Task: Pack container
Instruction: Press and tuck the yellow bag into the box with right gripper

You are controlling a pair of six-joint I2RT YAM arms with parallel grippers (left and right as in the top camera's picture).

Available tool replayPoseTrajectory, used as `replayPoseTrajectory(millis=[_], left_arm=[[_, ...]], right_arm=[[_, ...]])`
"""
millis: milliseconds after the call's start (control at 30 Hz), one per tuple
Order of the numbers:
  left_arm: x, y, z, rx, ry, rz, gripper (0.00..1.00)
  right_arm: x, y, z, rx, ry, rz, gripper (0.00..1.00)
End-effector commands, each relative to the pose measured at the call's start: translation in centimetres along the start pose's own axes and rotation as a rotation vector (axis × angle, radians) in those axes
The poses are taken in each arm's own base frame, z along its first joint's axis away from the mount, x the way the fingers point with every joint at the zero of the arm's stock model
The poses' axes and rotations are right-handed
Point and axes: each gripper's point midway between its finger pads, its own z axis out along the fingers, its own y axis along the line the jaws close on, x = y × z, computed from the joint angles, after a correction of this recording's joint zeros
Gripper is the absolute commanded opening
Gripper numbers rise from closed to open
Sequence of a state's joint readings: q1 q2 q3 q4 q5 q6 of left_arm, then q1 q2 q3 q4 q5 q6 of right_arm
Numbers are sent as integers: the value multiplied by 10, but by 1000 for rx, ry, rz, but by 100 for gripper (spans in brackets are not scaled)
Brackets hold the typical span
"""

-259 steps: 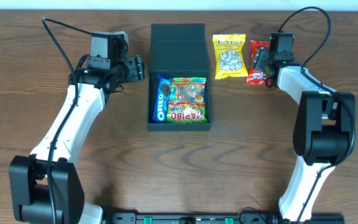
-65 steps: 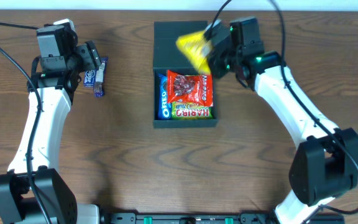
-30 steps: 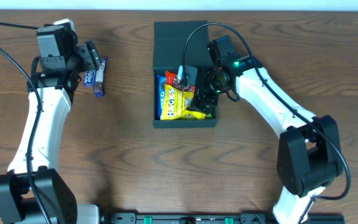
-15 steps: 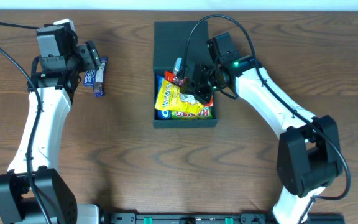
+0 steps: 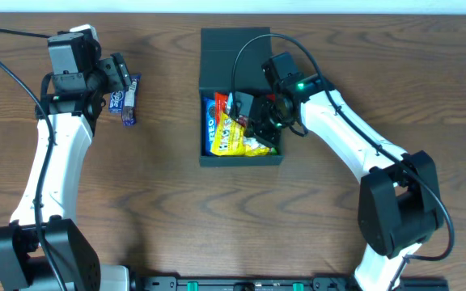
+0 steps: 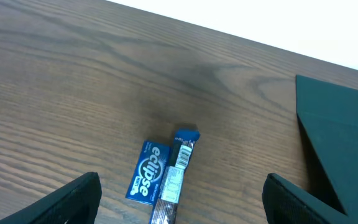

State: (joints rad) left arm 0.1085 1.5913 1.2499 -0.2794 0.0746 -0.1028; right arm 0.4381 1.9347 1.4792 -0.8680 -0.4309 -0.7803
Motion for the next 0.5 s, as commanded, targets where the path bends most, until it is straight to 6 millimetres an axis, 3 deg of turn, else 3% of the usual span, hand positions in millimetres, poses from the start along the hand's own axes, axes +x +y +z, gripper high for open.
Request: replayPoseTrajectory(millis=[0,200,467], left_arm=[[-16,-1,-9,1,-44,13,84],[-16,-1,-9,0,-44,13,84],[-16,-1,-9,1,-44,13,84]], right_arm=[[10,-15,-10,99,80,-35,1],[9,-19,-11,120,82,-44,1],[-32,-15,-55,175,-58,-95,1]])
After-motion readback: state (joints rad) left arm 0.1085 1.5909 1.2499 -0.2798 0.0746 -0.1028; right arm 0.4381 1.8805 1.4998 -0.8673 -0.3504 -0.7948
